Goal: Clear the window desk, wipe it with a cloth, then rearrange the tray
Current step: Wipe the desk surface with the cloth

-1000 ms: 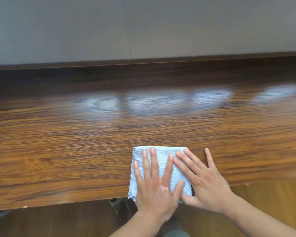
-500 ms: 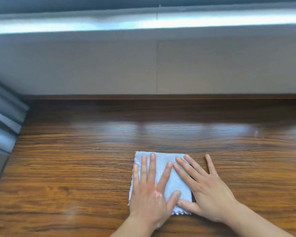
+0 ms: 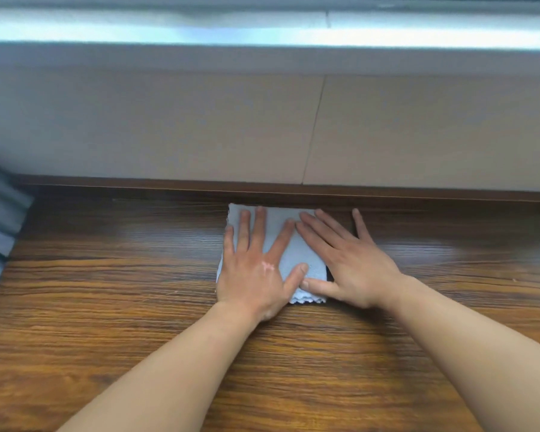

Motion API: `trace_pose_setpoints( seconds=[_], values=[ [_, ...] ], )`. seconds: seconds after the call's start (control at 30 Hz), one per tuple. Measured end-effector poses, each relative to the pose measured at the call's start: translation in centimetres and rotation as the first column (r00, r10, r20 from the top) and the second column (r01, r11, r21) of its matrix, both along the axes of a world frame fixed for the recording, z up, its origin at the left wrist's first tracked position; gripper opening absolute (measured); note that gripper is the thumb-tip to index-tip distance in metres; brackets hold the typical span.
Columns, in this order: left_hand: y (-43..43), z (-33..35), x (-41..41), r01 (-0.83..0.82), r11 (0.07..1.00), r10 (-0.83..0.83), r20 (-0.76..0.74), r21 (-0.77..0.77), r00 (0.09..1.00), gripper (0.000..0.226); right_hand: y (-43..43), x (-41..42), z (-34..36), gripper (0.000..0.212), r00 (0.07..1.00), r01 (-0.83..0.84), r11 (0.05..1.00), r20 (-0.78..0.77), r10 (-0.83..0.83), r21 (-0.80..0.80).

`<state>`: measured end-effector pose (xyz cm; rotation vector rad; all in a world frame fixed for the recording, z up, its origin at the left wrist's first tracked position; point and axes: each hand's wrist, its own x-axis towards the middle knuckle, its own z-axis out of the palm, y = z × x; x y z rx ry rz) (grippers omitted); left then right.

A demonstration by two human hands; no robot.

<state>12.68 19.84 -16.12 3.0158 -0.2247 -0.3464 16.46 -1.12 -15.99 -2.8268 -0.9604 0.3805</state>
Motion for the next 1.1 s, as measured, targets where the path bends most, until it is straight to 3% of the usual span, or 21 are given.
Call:
trace_pose_setpoints(
  seconds=[0.33, 0.5, 0.7, 1.1],
  values=[
    [-0.3, 0.0, 0.8, -0.015, 1.0, 0.015, -0.003, 0.005, 1.0, 0.081, 0.0, 0.8, 0.2, 0.096, 1.0, 0.011, 1.0, -0.026, -0.012, -0.019],
    [1.4, 1.0, 0.5, -0.008, 0.994, 0.009, 0.005, -0.107, 1.0, 0.091, 0.8, -0.9, 2.5, 0.099, 0.998, 0.056, 0.997, 0.018, -0.057, 0.056],
    [4.1, 0.5, 0.5, 0.015, 0.999, -0.016, -0.023, -0.048, 1.0, 0.096, 0.6, -2.6, 1.0, 0.098, 0.99, 0.128, 0.991, -0.057, -0.13, -0.048],
    [2.8, 0.1, 0.5, 0.006, 1.0, -0.006, -0.049, -0.002, 0.999, 0.094, -0.8, -1.4, 0.9, 0.101, 0.992, 0.102, 0.987, -0.066, -0.11, -0.121]
  ],
)
